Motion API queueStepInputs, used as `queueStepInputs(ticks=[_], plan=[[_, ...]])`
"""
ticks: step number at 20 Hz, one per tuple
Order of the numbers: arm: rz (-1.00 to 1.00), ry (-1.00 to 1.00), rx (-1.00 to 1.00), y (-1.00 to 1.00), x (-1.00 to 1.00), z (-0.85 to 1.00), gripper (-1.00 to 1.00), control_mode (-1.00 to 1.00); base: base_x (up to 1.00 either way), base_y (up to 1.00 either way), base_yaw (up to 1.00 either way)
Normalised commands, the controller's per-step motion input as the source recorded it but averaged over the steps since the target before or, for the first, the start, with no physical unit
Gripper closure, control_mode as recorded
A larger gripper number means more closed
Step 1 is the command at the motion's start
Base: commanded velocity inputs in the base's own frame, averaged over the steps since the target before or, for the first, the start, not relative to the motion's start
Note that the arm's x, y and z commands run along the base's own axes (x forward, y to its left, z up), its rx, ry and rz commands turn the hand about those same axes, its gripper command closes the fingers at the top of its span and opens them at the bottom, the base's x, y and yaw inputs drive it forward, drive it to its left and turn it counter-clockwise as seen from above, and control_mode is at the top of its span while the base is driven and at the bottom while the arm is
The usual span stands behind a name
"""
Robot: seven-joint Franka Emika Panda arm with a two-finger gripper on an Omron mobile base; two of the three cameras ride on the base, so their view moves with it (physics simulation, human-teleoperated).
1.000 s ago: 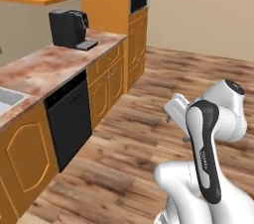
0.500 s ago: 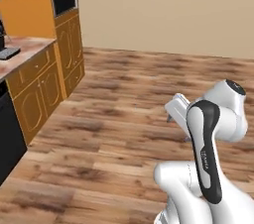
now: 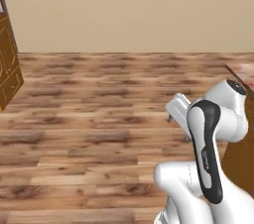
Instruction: Restock the sink supplies by placing the sponge and soap dispenser on the counter and next to the sink. Make sure the soap dispenser is upright.
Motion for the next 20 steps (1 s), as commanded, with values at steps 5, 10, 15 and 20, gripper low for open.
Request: queueStepInputs(ticks=[5, 10, 15, 20], plan=[[0.00, 0.00, 0.00, 0.00, 0.00, 0.00, -1.00, 1.00, 0.18, -0.81, -0.38], [0.00, 0.00, 0.00, 0.00, 0.00, 0.00, -1.00, 1.00, -0.46, -0.86, -0.41], [0.00, 0.00, 0.00, 0.00, 0.00, 0.00, -1.00, 1.00, -0.04, -0.90, -0.38], [0.00, 0.00, 0.00, 0.00, 0.00, 0.00, -1.00, 1.00, 0.23, -0.89, -0.31]])
